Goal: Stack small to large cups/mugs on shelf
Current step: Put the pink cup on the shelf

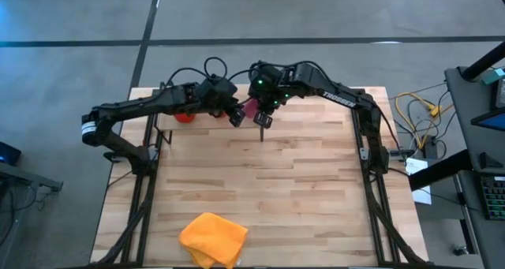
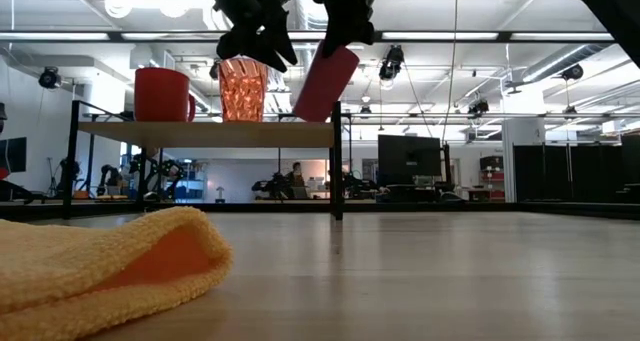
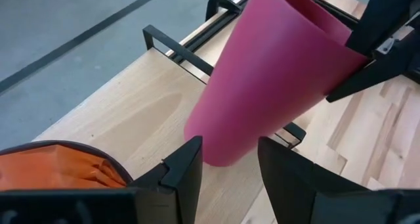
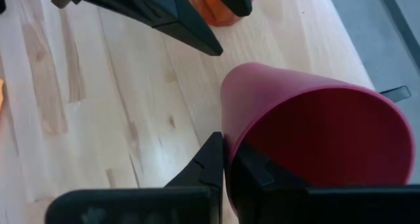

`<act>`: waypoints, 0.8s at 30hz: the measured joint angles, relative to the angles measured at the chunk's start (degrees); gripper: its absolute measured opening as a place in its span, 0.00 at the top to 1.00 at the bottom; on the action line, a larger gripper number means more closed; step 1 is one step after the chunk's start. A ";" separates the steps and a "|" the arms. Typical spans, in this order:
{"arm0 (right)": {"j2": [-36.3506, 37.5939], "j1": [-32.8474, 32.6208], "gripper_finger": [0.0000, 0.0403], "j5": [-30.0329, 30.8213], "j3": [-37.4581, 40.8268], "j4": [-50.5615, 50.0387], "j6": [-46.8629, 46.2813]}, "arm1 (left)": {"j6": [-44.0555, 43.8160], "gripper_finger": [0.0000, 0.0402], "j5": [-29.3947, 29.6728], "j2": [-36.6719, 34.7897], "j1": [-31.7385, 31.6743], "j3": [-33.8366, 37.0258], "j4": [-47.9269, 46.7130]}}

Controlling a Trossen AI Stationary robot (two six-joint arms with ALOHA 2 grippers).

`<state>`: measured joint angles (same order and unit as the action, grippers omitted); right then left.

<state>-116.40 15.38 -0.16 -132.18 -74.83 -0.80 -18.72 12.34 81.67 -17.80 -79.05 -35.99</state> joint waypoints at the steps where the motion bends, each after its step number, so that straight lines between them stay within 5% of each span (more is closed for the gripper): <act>1: 0.00 0.00 0.98 0.00 0.00 0.08 0.17 | 0.00 0.67 0.00 -0.05 0.00 0.00 0.00; 24: 0.00 0.23 0.98 0.24 0.76 3.24 6.84 | 0.00 0.67 -0.04 -2.14 -0.09 -0.17 0.96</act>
<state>-116.40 15.61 0.08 -131.41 -71.59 6.04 -18.72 12.29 79.53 -17.89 -79.22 -35.03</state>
